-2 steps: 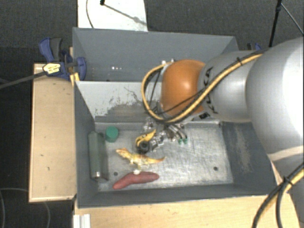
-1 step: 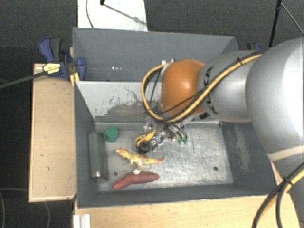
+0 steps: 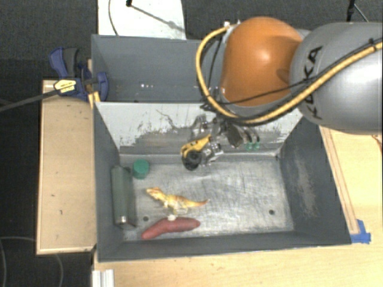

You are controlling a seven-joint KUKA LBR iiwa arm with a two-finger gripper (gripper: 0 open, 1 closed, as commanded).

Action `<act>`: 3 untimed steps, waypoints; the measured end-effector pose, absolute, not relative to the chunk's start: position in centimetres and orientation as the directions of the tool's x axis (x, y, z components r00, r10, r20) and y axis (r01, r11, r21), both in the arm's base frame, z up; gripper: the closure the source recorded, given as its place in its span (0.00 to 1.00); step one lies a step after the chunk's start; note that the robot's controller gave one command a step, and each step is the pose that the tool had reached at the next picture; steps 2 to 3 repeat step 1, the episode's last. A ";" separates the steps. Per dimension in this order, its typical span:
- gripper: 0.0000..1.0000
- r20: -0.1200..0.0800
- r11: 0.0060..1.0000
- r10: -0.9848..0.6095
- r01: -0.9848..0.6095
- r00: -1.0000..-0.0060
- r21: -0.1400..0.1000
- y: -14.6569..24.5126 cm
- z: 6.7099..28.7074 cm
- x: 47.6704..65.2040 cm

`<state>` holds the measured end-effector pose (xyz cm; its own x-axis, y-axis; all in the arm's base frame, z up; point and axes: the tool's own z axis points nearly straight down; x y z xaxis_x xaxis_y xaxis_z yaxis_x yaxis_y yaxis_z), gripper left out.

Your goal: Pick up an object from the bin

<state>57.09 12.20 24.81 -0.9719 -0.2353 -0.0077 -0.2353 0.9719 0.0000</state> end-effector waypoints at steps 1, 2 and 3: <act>1.00 -0.003 0.972 -0.236 -0.236 -0.972 0.000 12.2 24.6 57.0; 1.00 -0.003 0.972 -0.236 -0.236 -0.972 0.000 12.2 24.6 57.0; 1.00 -0.003 0.972 -0.236 -0.236 -0.972 0.000 12.2 24.6 57.0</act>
Offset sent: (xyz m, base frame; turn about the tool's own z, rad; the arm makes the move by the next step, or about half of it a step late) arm 0.0212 -0.0113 -0.0267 -0.1391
